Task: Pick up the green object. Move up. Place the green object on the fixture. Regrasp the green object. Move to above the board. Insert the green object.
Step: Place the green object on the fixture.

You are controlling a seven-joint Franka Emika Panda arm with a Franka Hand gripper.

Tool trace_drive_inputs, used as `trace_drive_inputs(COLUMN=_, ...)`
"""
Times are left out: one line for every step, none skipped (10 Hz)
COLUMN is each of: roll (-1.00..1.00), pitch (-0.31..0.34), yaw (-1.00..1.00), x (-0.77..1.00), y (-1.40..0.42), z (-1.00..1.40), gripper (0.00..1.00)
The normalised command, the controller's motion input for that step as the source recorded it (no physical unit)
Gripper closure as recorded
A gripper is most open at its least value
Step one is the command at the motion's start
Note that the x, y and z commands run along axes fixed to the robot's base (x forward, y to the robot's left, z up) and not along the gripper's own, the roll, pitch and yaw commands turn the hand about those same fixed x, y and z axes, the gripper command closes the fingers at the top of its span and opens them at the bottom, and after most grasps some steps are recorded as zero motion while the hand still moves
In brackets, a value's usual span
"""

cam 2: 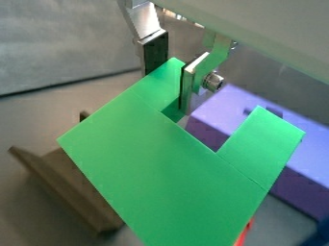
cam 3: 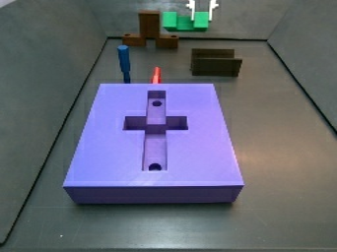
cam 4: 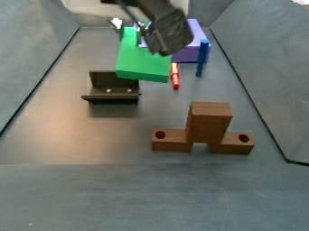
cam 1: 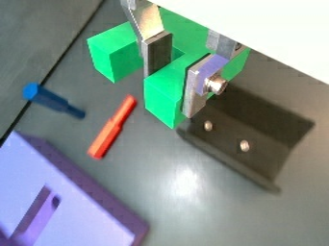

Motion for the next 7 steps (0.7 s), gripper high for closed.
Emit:
trace_drive_inputs(roll=-0.69, pitch=0.000, yaw=0.00, x=0.98, y=-0.01, z=-0.05, gripper=1.00)
trace_drive_inputs(roll=-0.55, pitch=0.000, yaw=0.00, x=1.00, y=-0.05, z=-0.06, gripper=1.00)
trace_drive_inputs(roll=-0.44, pitch=0.000, yaw=0.00, x=1.00, y=-0.09, z=-0.08, gripper=1.00)
trace_drive_inputs(roll=-0.41, pitch=0.000, yaw=0.00, x=1.00, y=-0.10, z=-0.10, gripper=1.00)
trace_drive_inputs(roll=-0.25, pitch=0.246, yaw=0.00, x=0.96, y=-0.08, z=0.00, gripper=1.00)
trace_drive_inputs(roll=-0.41, pitch=0.169, yaw=0.00, x=0.77, y=0.00, z=-0.06, gripper=1.00)
trace_drive_inputs(roll=-0.41, pitch=0.140, yaw=0.00, x=0.68, y=0.00, z=-0.13, gripper=1.00)
